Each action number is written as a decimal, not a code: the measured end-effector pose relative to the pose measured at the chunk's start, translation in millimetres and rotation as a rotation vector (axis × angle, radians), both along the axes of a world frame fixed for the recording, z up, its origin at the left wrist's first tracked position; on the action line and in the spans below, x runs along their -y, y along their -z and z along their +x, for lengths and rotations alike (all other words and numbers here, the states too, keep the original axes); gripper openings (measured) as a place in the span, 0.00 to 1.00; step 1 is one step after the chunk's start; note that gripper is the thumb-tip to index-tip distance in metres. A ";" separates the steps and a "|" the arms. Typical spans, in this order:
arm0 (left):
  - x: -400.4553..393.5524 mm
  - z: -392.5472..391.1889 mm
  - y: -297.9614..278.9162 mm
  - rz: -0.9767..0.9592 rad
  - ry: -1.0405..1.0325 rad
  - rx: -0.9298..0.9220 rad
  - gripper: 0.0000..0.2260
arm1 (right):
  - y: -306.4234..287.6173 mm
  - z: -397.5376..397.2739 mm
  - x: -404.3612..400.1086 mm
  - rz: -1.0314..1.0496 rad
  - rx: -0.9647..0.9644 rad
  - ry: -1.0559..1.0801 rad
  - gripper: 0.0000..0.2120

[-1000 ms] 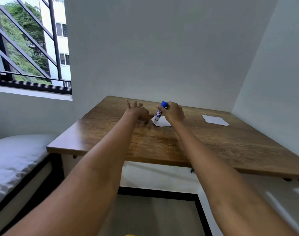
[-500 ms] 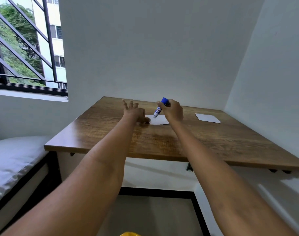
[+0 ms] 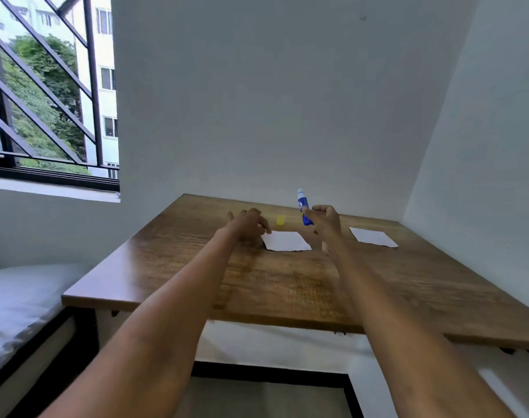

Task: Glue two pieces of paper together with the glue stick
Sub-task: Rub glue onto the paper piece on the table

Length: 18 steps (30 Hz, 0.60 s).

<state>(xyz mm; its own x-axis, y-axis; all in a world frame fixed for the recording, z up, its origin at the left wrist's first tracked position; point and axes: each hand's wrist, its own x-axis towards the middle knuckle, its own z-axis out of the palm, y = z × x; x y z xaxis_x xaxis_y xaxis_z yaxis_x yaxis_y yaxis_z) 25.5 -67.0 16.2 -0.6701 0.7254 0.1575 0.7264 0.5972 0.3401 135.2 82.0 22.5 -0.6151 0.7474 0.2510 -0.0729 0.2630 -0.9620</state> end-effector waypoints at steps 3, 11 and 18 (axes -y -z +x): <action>-7.6 -4.3 -7.5 0.173 0.039 -0.076 0.12 | 1.9 -6.2 -12.7 0.097 0.029 -0.032 0.21; -75.6 14.2 -25.8 0.660 0.204 0.480 0.12 | -4.4 -46.7 -42.9 0.460 0.309 0.038 0.13; -111.2 15.3 -10.6 0.747 0.283 0.713 0.19 | 8.8 -59.7 -66.7 0.482 0.436 0.077 0.15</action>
